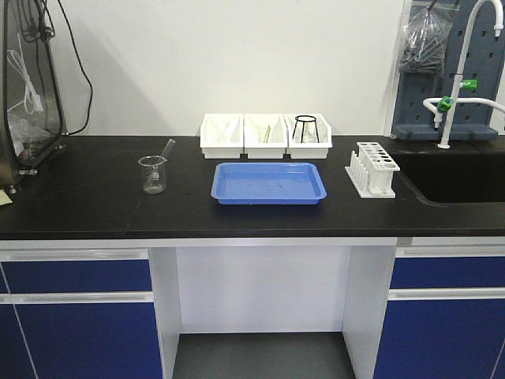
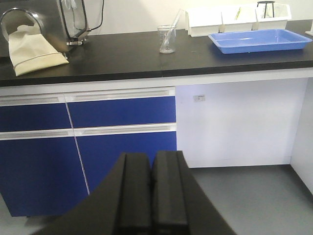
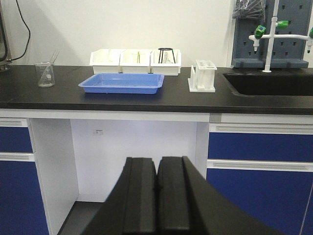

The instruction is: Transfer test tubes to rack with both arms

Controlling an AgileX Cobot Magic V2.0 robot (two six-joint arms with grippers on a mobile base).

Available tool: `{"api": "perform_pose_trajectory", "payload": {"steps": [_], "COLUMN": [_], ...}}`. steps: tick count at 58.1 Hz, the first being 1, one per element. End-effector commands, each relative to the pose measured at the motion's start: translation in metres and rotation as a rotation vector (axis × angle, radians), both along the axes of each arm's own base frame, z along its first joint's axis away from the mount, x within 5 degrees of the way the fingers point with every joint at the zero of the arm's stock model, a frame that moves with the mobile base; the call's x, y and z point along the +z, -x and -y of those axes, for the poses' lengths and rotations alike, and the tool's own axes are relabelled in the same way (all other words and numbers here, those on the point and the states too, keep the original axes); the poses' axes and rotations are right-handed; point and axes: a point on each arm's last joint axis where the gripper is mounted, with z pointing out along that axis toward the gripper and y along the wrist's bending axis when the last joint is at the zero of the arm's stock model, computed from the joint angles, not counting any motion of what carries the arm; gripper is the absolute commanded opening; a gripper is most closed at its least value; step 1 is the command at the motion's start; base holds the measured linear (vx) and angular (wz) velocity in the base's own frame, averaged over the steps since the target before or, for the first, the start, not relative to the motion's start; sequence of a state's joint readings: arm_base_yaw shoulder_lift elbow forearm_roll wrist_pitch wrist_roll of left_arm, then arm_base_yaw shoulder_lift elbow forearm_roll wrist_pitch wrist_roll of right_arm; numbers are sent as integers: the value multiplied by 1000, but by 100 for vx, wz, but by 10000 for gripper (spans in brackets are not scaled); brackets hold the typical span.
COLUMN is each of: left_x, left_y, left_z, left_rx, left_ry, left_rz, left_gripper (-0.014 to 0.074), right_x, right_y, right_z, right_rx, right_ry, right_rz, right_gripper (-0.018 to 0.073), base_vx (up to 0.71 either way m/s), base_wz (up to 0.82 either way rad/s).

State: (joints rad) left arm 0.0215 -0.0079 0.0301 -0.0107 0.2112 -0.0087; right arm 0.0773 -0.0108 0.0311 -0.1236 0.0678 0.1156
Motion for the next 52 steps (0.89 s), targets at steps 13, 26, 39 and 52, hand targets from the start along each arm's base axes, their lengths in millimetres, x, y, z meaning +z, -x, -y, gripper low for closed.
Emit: {"api": "perform_pose_trajectory", "payload": {"steps": [13,26,39,52], "left_x": [-1,-1,-1,-1], "left_y": [0,0,0,0], "left_z": [0,0,0,0], "left_rx": [3,3,3,3], "left_ry": [11,11,11,11], "left_rz": [74,74,74,74], "left_gripper": [-20,-20,-20,-20], "right_x": [4,4,4,4], "right_y": [0,0,0,0], "right_z": [-1,-1,-1,-1], "right_rx": [10,10,10,10], "right_ry": [7,7,7,7], "right_rz": [79,79,79,79], "right_gripper": [-8,-8,-8,-8], "base_vx": [0,0,0,5], "base_wz": [0,0,0,-1]}}
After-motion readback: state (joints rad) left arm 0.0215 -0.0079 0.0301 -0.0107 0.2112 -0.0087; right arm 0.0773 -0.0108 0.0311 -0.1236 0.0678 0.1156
